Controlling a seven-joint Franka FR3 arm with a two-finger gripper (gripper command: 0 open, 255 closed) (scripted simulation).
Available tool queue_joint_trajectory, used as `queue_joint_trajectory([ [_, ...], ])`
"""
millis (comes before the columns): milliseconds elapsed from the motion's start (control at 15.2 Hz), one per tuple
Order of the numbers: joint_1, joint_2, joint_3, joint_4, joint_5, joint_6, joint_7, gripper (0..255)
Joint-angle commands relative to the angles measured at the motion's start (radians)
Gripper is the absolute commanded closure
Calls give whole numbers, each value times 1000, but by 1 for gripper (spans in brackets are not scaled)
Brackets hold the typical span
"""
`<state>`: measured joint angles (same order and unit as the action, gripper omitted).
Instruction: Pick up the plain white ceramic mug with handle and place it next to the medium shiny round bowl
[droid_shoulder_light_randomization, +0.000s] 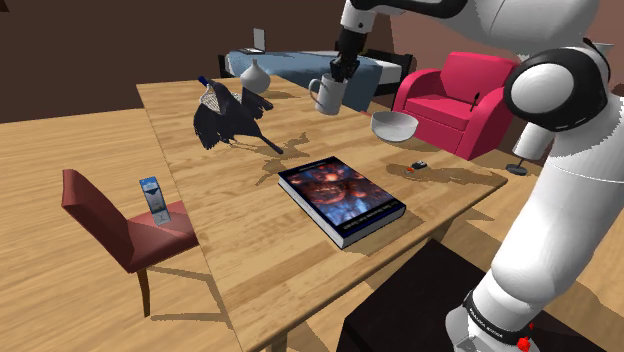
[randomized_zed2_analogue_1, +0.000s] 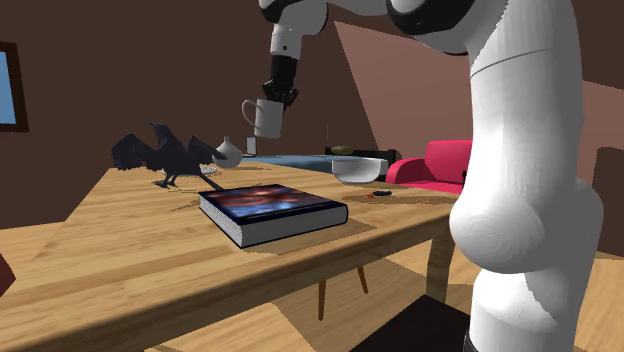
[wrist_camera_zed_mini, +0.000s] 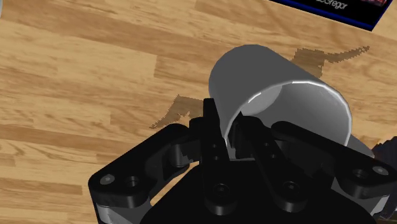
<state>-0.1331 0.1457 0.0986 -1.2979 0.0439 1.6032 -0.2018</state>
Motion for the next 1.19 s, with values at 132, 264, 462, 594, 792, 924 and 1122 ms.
queue_joint_trajectory([
  [132,-59,-25,-40,-25,23,-5,-98,255],
  [264,-87,-31,-60,-31,33,-8,-145,255],
  [462,-128,-31,-91,-29,47,-16,-215,255],
  [594,-150,-33,-107,-46,54,-6,-253,255],
  [792,-149,-52,-107,-112,54,41,-257,255],
  [924,-149,-62,-107,-153,54,72,-260,255],
  [1122,-148,-74,-106,-210,54,117,-263,255],
])
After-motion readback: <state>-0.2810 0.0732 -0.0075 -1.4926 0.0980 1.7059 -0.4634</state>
